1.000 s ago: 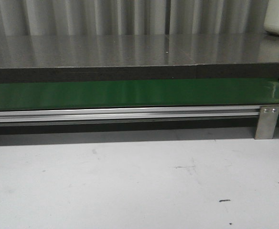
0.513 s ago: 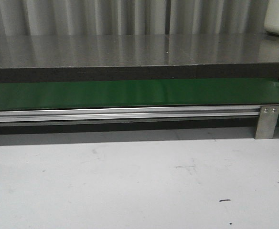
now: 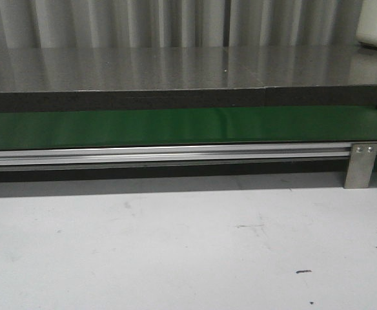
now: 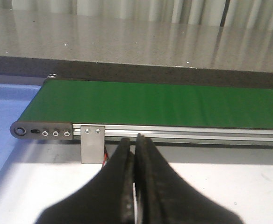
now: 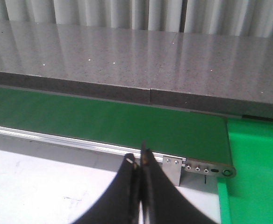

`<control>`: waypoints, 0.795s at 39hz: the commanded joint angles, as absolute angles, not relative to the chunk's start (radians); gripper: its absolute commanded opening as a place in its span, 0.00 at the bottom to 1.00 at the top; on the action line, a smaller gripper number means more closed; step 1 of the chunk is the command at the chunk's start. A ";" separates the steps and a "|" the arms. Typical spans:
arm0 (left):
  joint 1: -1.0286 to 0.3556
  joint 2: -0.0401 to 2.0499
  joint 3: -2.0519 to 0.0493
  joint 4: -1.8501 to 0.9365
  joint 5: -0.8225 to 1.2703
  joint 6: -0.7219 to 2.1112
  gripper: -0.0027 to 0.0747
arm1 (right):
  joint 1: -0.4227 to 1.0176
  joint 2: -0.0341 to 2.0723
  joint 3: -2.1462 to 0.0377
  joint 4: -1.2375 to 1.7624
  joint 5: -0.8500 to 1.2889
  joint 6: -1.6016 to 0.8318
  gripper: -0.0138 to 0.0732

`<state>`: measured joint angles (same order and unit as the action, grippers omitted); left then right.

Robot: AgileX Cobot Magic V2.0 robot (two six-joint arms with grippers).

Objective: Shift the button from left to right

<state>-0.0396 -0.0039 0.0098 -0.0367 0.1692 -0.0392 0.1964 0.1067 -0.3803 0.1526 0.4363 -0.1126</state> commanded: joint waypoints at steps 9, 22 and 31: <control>-0.046 -0.024 0.037 -0.037 0.097 -0.050 0.01 | 0.199 0.119 -0.404 0.155 0.361 -0.116 0.08; -0.046 -0.024 0.037 -0.037 0.097 -0.050 0.01 | 0.197 0.112 -0.375 0.138 0.336 -0.117 0.08; -0.046 -0.024 0.037 -0.037 0.097 -0.050 0.01 | 0.090 -0.007 -0.138 0.121 0.168 -0.113 0.08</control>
